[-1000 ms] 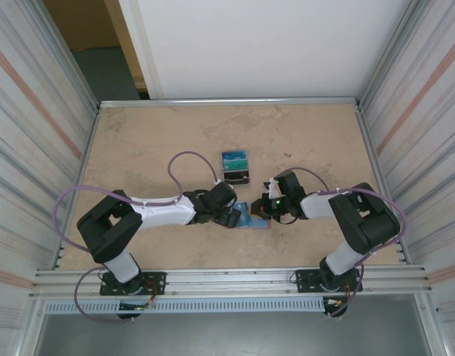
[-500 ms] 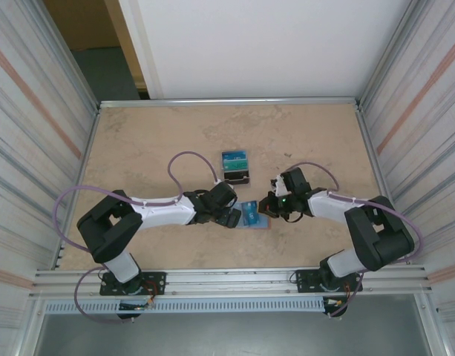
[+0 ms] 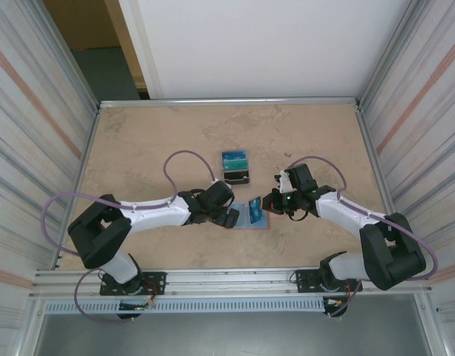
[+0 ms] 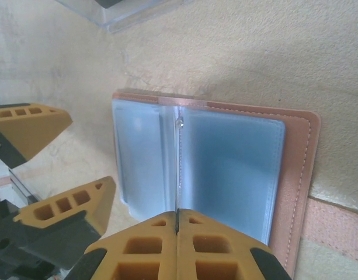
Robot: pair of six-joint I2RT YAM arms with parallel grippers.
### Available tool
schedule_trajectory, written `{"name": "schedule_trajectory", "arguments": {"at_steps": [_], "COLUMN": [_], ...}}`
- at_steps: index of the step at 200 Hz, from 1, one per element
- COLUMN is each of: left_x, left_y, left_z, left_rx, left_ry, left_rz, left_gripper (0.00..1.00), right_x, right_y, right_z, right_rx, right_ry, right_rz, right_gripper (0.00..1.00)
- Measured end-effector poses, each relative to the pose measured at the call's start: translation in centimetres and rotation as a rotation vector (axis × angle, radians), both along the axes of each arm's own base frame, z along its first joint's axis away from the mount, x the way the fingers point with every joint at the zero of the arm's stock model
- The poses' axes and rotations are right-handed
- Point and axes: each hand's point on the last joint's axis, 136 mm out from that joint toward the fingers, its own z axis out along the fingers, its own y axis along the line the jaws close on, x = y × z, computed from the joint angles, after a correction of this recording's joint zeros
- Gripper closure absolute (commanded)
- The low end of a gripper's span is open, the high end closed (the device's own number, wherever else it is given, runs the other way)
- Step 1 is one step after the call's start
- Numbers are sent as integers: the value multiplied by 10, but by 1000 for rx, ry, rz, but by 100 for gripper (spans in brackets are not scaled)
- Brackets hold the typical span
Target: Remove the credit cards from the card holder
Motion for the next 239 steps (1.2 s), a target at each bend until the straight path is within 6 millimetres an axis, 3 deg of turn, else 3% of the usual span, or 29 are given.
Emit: {"name": "schedule_trajectory", "arguments": {"at_steps": [33, 72, 138, 166, 239], "left_x": [4, 5, 4, 3, 3], "left_y": [-7, -12, -14, -16, -21], "left_z": [19, 20, -12, -16, -24], "left_rx": [-46, -60, -13, -16, -25], "left_ry": [-41, -50, 2, 10, 27], "left_rz": [-19, -42, -48, -52, -58], "left_gripper": [1, 1, 1, 1, 2], "right_x": [-1, -3, 0, -2, 1], "right_y": [1, 9, 28, 31, 49], "right_z": [2, 2, -7, -13, -8], "right_rx": [-8, -51, -184, -205, -94], "right_ry": [-7, -13, -2, 9, -2], "right_rz": [15, 40, 88, 102, 103], "right_gripper": [100, 100, 100, 93, 86]}}
